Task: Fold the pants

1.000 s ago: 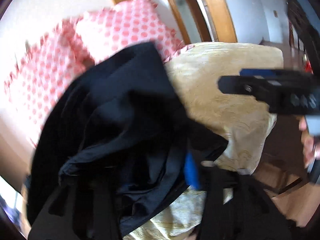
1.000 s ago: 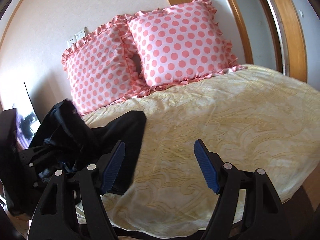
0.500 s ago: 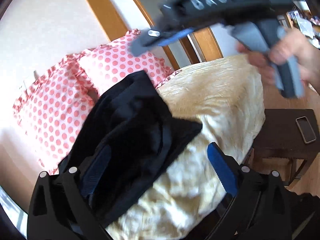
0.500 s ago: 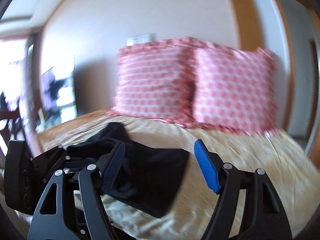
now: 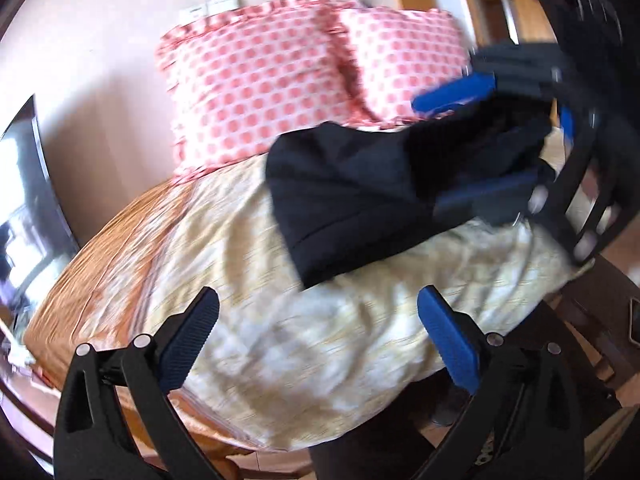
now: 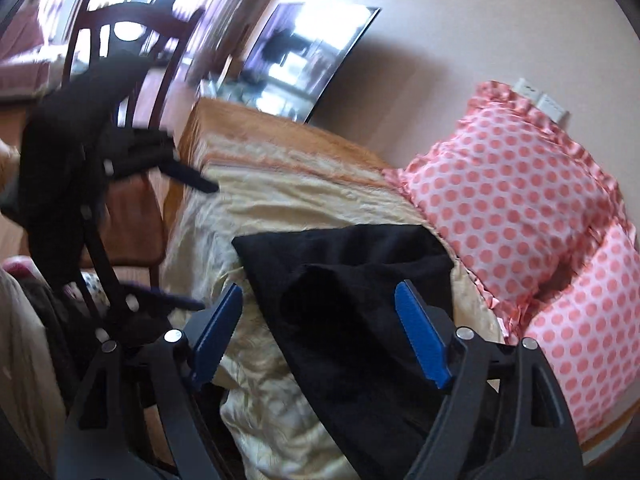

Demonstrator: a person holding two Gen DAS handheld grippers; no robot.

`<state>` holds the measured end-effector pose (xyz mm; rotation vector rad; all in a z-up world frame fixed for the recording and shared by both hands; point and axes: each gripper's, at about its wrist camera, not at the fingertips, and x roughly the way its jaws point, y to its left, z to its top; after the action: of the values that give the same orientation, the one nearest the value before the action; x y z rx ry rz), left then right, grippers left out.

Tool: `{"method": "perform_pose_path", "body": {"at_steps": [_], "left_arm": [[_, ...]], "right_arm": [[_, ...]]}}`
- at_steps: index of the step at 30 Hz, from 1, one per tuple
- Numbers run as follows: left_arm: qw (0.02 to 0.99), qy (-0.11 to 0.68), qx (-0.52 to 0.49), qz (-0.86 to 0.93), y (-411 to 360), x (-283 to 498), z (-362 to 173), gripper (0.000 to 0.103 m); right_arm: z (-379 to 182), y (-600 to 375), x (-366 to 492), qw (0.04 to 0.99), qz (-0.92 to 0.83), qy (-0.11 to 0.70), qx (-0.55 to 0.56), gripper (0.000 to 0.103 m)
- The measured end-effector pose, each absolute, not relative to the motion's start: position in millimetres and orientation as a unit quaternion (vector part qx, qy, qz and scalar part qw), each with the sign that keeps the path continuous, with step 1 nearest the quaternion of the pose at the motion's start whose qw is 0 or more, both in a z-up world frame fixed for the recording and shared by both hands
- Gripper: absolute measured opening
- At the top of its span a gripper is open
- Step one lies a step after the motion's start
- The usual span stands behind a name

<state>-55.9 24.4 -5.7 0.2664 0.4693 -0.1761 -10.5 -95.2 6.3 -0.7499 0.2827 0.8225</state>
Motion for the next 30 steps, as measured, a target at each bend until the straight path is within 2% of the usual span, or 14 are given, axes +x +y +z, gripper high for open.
{"method": "perform_pose_path", "body": {"at_steps": [3,6,7,13,19,25,30], "left_arm": [[0.962,0.229,0.128,-0.081,32.2,-58.4,-7.2,0.1],[0.962,0.225,0.13,-0.086,32.8,-62.2,-10.2,0.101],[0.962,0.225,0.13,-0.088,33.2,-61.5,-11.6,0.101],[0.962,0.218,0.131,-0.101,29.4,-55.1,-10.4,0.101],[0.963,0.205,0.131,-0.114,23.0,-49.0,-3.7,0.101],[0.963,0.188,0.148,-0.125,11.8,-43.1,6.2,0.101],[0.964,0.156,0.155,-0.151,-7.8,-36.2,26.0,0.101]], "right_arm": [[-2.0,-84.8,5.9,0.847,0.36,0.167,-0.353,0.035],[10.8,-97.1,24.9,0.858,0.362,0.204,-0.303,0.016],[17.0,-102.2,29.4,0.86,0.367,0.216,-0.282,0.013],[73.5,-142.7,66.6,0.905,0.314,0.23,-0.175,0.009],[116.8,-228.9,147.5,0.951,0.158,0.261,-0.04,0.009],[69.3,-294.2,217.0,0.922,0.059,0.379,0.043,0.009],[19.6,-321.2,222.4,0.89,0.047,0.442,0.099,0.01]]}}
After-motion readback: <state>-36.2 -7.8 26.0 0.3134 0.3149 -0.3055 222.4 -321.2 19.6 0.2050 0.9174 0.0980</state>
